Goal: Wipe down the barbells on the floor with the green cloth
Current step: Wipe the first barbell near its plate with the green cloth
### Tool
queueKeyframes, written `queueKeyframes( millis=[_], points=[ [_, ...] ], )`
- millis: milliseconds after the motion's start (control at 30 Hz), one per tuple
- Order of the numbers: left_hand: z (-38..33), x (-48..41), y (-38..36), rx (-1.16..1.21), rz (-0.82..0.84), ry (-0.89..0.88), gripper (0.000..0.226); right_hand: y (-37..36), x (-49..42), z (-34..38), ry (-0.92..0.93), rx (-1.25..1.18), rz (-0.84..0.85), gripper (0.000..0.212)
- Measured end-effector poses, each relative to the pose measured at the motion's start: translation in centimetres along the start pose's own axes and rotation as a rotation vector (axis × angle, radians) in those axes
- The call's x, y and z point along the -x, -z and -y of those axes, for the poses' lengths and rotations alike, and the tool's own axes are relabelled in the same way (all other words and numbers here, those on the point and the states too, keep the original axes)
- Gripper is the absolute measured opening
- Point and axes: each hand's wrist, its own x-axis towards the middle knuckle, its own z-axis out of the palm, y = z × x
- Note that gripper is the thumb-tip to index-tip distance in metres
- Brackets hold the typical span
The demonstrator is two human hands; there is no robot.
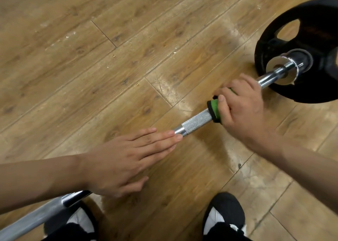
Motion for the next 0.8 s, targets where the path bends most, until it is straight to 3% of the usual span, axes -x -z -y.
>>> queueKeyframes(
  millis=[100, 200, 300, 467, 567, 700, 800],
  points=[
    [-0.1, -0.1, 0.0, -0.002, 0.01, 0.005, 0.088, -1.1, 0.5, 5.4, -0.071, -0.072, -0.006, 0.039],
    [-0.2, -0.1, 0.0, -0.036, 0.028, -0.01, 0.09, -1.3, 1.0, 7.1, 0.173, -0.079, 0.07, 0.036],
    [-0.1, -0.1, 0.1, -0.037, 0.024, -0.024, 0.095, -0.5, -0.2, 2.7, 0.308, 0.016, 0.062, 0.036],
    [0.0, -0.1, 0.1, -0.045, 0.004, -0.005, 0.096, 1.8, -1.2, -4.7, -0.042, 0.133, 0.119, 0.037],
    [0.1, -0.1, 0.2, -0.037, 0.002, 0.004, 0.099, 0.8, -1.4, -0.4, -0.183, 0.099, 0.069, 0.031],
    [0.1, -0.1, 0.1, -0.062, 0.01, 0.011, 0.098, -1.3, 0.3, 7.0, 0.0, -0.067, 0.083, 0.036],
    [0.1, -0.2, 0.3, -0.049, 0.012, 0.001, 0.095, 0.0, -0.7, 2.7, 0.179, -0.004, 0.139, 0.042]
  ],
)
